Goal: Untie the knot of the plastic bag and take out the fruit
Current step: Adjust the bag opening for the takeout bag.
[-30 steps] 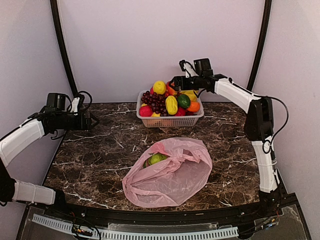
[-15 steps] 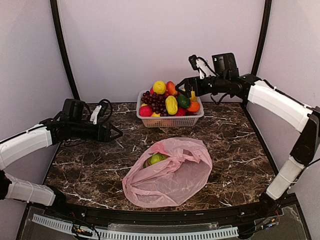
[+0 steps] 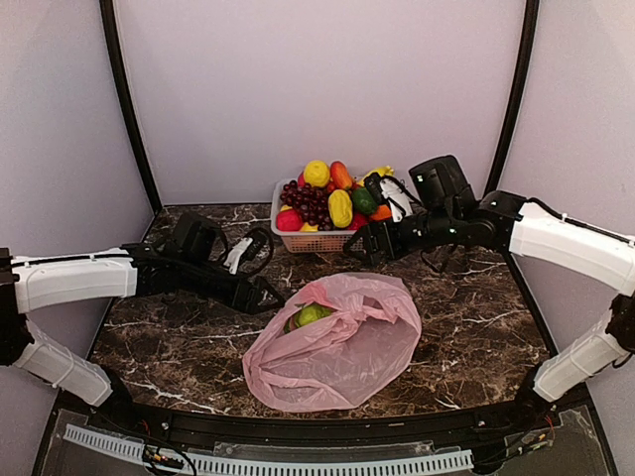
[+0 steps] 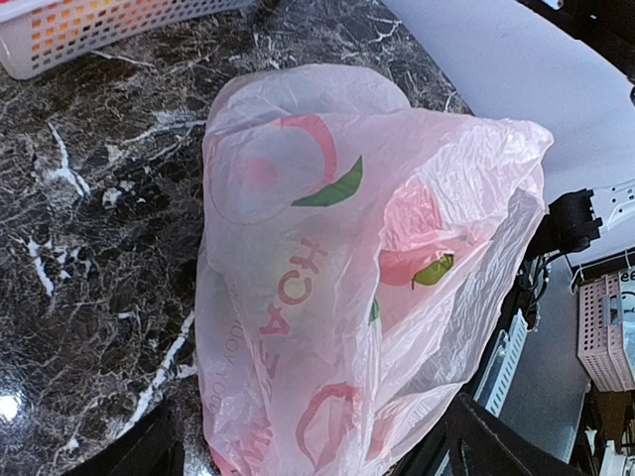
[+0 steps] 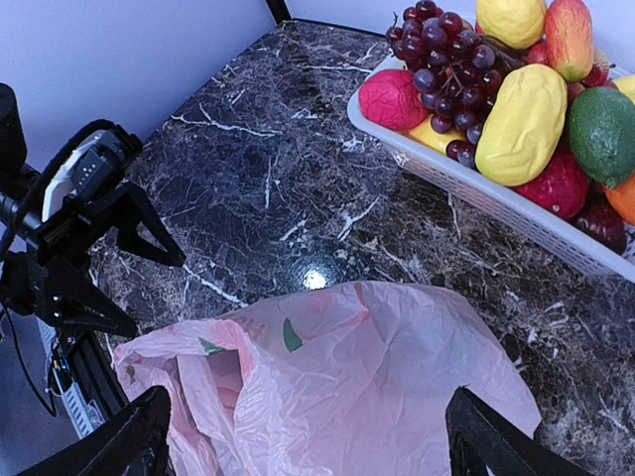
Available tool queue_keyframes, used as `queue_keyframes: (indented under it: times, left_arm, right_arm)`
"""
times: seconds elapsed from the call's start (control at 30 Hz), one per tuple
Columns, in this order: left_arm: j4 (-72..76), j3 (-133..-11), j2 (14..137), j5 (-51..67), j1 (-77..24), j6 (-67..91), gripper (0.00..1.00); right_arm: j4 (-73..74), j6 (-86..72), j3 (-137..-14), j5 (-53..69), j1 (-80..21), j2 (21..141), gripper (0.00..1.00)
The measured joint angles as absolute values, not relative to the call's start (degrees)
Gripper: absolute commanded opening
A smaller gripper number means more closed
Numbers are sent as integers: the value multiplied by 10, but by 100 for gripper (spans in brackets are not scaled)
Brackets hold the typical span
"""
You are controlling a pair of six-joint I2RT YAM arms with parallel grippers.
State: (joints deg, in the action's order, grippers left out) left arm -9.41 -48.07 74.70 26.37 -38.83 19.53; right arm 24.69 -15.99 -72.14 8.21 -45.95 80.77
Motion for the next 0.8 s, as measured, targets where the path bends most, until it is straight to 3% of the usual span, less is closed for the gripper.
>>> queue_keyframes:
  times: [0.27, 0.33, 0.57, 0.8]
  left_arm:
    - [-94, -507, 807, 249, -416, 194, 90]
    - [-94, -513, 815, 247, -418, 193, 85]
    - [-90, -522, 838, 244, -437, 191, 48]
    - [-84, -524, 839, 240, -439, 193, 23]
  right_arm:
    - [273, -177, -716, 43, -492, 803, 87]
    - [272, -181, -716, 40, -503, 803, 83]
    - [249, -190, -716, 28, -553, 817, 68]
    - [216, -201, -716, 21, -602, 864, 60]
